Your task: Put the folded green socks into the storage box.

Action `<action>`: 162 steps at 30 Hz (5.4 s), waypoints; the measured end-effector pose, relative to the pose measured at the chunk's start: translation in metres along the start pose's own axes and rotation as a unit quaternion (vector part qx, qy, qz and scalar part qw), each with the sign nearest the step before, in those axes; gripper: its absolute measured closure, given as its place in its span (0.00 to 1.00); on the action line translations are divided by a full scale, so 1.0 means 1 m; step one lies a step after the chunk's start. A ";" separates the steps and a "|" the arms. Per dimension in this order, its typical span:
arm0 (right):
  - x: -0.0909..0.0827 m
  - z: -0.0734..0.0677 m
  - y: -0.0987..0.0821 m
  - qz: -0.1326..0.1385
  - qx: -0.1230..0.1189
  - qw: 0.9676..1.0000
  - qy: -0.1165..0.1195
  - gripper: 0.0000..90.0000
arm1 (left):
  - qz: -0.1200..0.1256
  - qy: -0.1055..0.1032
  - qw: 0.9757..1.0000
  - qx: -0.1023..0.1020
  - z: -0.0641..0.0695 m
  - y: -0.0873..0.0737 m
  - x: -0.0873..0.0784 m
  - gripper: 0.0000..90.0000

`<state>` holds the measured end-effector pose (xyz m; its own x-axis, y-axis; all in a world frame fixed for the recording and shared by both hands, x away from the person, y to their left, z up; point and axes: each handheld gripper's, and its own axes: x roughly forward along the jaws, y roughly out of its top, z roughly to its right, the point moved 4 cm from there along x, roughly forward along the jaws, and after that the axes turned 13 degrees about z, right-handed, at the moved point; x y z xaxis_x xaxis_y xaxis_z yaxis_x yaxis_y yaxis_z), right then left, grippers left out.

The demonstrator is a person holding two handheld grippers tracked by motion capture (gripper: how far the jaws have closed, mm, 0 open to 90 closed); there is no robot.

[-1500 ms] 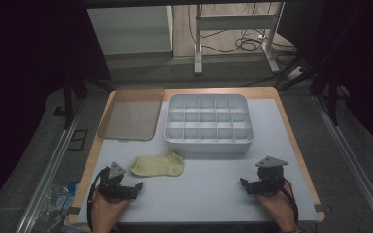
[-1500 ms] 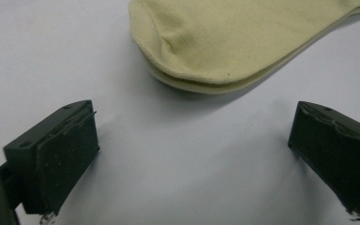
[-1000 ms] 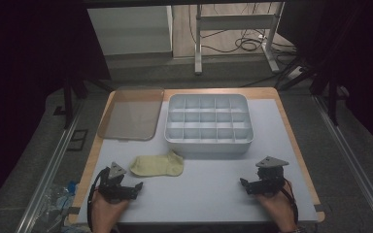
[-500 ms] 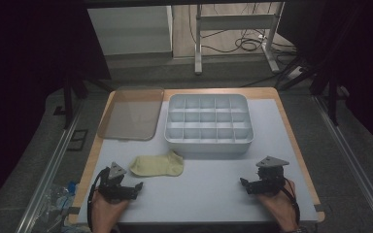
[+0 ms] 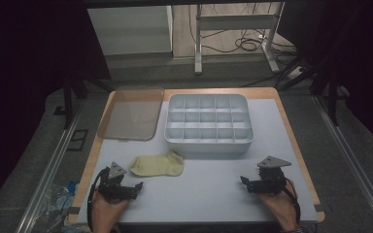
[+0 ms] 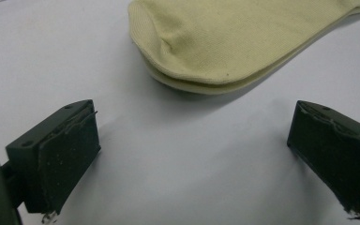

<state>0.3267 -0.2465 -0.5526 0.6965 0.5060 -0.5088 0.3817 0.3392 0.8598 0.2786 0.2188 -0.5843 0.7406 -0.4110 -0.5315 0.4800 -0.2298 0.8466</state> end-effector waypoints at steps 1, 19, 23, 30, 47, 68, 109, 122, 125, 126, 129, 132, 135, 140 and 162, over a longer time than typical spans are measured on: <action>0.000 -0.001 0.001 0.001 0.000 1.000 0.005 0.16 | 0.000 0.000 1.000 -0.001 0.000 0.000 0.000 0.03; 0.005 -0.016 0.022 0.014 -0.021 0.999 0.033 0.19 | -0.001 -0.002 1.000 -0.002 0.000 0.000 0.000 0.03; 0.008 -0.022 0.028 0.019 -0.028 0.999 0.043 0.19 | -0.001 -0.002 1.000 -0.002 0.000 0.000 0.000 0.03; 0.015 -0.032 0.034 0.015 -0.036 0.998 0.050 0.22 | -0.001 -0.003 1.000 -0.003 -0.001 0.000 0.000 0.03; 0.033 -0.052 0.051 0.030 -0.041 0.995 0.083 0.33 | -0.003 -0.007 1.000 -0.007 -0.001 0.000 0.000 0.04; 0.061 -0.073 0.059 0.031 -0.038 0.993 0.105 0.39 | -0.001 0.010 1.000 -0.023 -0.010 0.000 -0.010 0.21; 0.136 -0.139 0.096 0.027 -0.060 0.984 0.168 0.70 | 0.027 0.025 0.998 -0.051 -0.031 0.033 0.009 0.60; 0.154 -0.147 0.088 0.000 -0.072 0.984 0.161 0.69 | 0.012 0.020 0.999 -0.045 -0.023 0.024 0.018 0.66; 0.153 -0.147 0.087 -0.003 -0.069 0.984 0.163 0.75 | 0.011 0.011 0.999 -0.051 -0.023 0.024 0.018 0.71; 0.152 -0.149 0.087 -0.003 -0.066 0.984 0.168 0.82 | 0.010 0.003 0.998 -0.058 -0.021 0.024 0.018 0.80; 0.152 -0.151 0.086 -0.006 -0.065 0.983 0.171 0.87 | 0.007 -0.002 0.997 -0.075 -0.019 0.024 0.018 0.89; 0.151 -0.151 0.086 -0.007 -0.060 0.983 0.171 0.88 | 0.006 -0.003 0.997 -0.078 -0.019 0.025 0.018 0.94; 0.149 -0.152 0.087 -0.003 -0.061 0.984 0.169 0.89 | 0.007 0.001 0.997 -0.072 -0.018 0.027 0.017 0.96; 0.140 -0.151 0.092 0.007 -0.059 0.983 0.175 0.89 | 0.024 -0.005 0.998 -0.064 -0.011 0.033 0.009 0.96; 0.068 -0.116 0.084 0.005 -0.041 0.983 0.177 0.89 | 0.050 -0.056 0.997 -0.022 0.050 0.059 0.008 0.96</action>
<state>0.3364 -0.0915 -0.5198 0.4391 0.7488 -0.4964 0.3154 0.3888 0.8656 0.2894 0.1575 -0.5372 0.7303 -0.5256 -0.4364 0.4285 -0.1451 0.8918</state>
